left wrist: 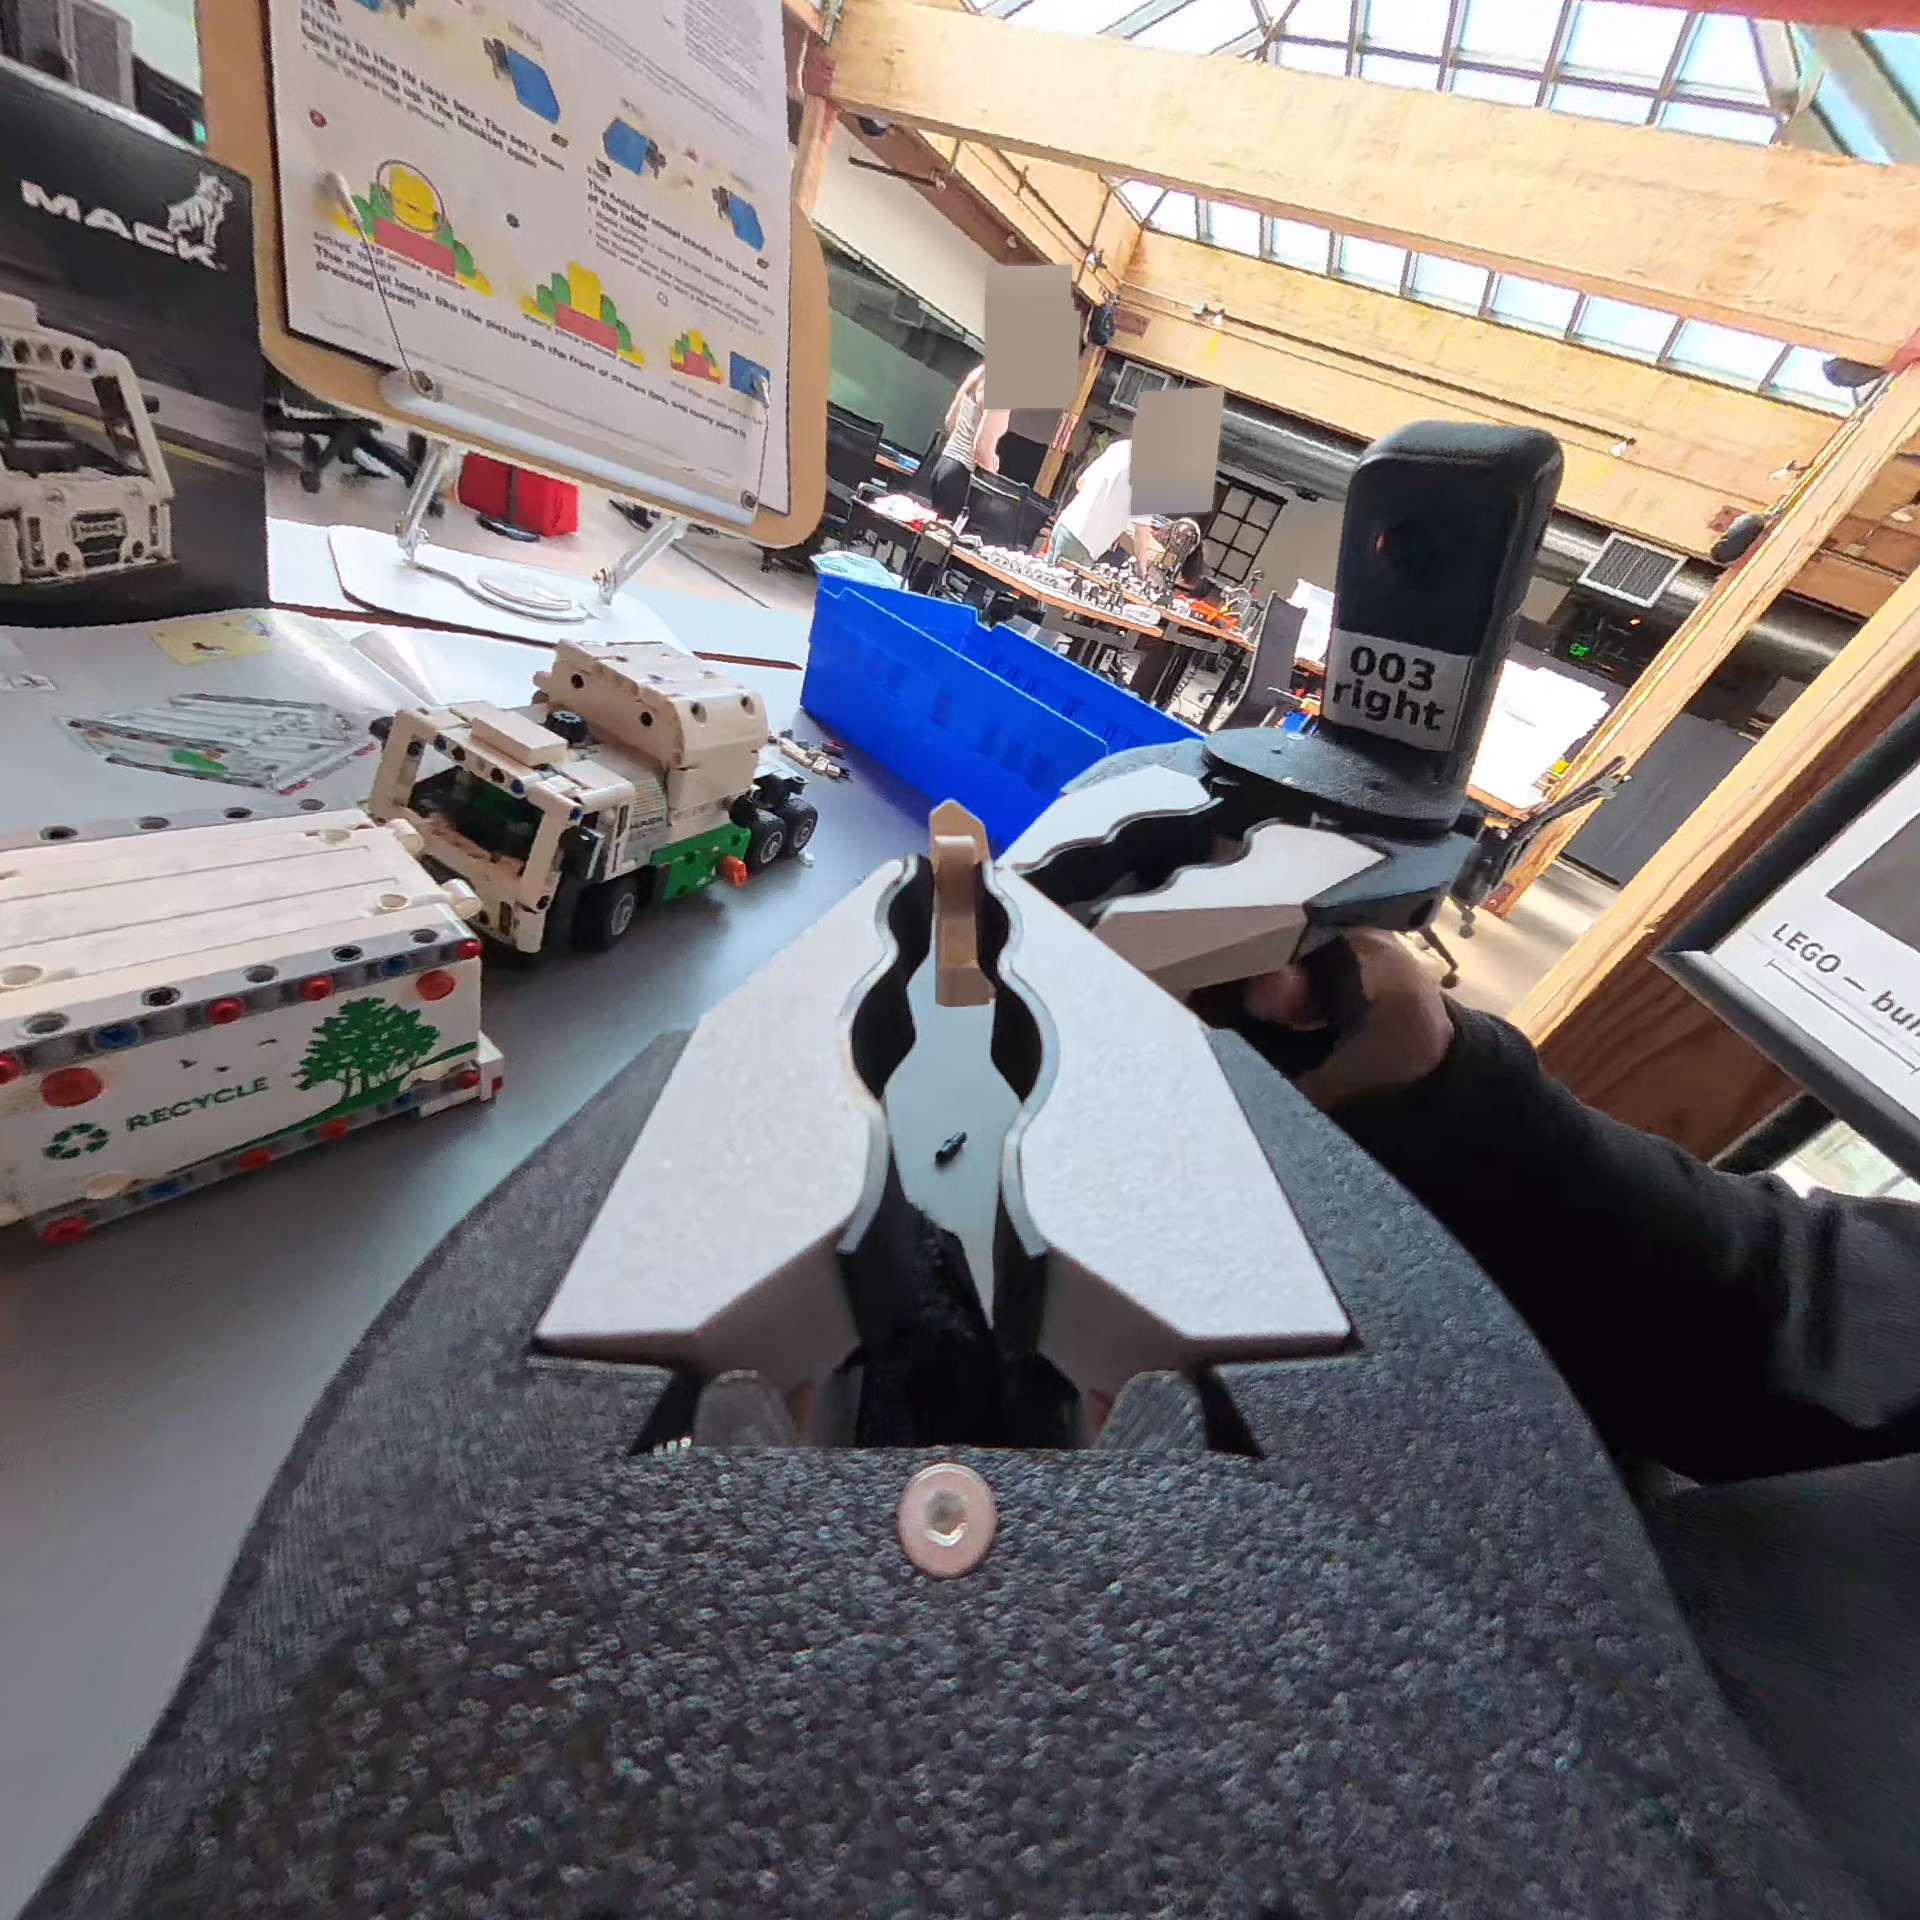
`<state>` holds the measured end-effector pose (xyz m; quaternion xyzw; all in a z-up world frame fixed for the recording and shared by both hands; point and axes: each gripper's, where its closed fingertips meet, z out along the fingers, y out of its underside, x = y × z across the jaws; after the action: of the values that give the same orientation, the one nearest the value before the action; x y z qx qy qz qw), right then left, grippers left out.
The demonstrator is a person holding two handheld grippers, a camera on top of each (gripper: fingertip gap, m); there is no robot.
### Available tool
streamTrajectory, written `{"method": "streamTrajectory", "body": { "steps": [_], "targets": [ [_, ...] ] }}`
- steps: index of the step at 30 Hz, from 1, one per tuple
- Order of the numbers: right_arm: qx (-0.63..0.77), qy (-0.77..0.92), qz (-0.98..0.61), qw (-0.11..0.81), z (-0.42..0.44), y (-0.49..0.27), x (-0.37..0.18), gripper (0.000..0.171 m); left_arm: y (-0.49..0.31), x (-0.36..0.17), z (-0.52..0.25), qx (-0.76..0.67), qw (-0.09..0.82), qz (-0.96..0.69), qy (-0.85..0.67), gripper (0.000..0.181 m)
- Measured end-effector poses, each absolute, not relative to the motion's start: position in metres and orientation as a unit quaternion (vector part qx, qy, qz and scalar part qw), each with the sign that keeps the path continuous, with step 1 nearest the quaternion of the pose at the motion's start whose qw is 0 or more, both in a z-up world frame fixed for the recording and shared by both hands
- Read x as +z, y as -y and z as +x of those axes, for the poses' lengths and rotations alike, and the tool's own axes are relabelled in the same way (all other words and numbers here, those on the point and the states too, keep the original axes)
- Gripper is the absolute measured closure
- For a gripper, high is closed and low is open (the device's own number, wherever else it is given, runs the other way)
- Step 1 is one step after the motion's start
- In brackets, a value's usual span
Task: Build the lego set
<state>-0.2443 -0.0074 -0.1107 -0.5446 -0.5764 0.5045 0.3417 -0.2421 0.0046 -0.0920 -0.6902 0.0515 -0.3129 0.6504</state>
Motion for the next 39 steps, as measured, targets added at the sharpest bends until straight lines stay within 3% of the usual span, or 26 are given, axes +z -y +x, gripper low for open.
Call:
{"method": "streamTrajectory", "body": {
  "steps": [3,8,10,12,15,17,32,39],
  "targets": [
    [0.53,0.566,-0.539,0.328,-0.245,0.016,-0.11,0.163,0.001,-0.093,-0.237,-0.308,0.65,-0.692,-0.059,0.177],
    [0.571,0.57,-0.524,0.273,-0.237,0.027,-0.113,0.164,0.015,-0.093,-0.23,-0.365,0.632,-0.677,-0.097,0.172],
    [0.642,0.548,-0.496,0.203,-0.228,0.038,-0.103,0.165,0.026,-0.09,-0.223,-0.43,0.598,-0.664,-0.128,0.157],
    [0.695,0.539,-0.457,0.135,-0.218,0.051,-0.095,0.165,0.038,-0.088,-0.214,-0.506,0.542,-0.652,-0.156,0.153],
    [0.706,0.551,-0.43,0.112,-0.213,0.06,-0.1,0.165,0.052,-0.09,-0.204,-0.574,0.477,-0.64,-0.182,0.159],
    [0.706,0.557,-0.425,0.104,-0.213,0.064,-0.103,0.165,0.051,-0.095,-0.202,-0.567,0.477,-0.646,-0.183,0.178],
    [0.697,0.568,-0.428,0.095,-0.212,0.06,-0.115,0.166,0.048,-0.099,-0.209,-0.584,0.478,-0.636,-0.161,0.173],
    [0.706,0.539,-0.449,0.097,-0.219,0.048,-0.119,0.166,0.038,-0.105,-0.218,-0.512,0.511,-0.672,-0.158,0.177]
  ]
}}
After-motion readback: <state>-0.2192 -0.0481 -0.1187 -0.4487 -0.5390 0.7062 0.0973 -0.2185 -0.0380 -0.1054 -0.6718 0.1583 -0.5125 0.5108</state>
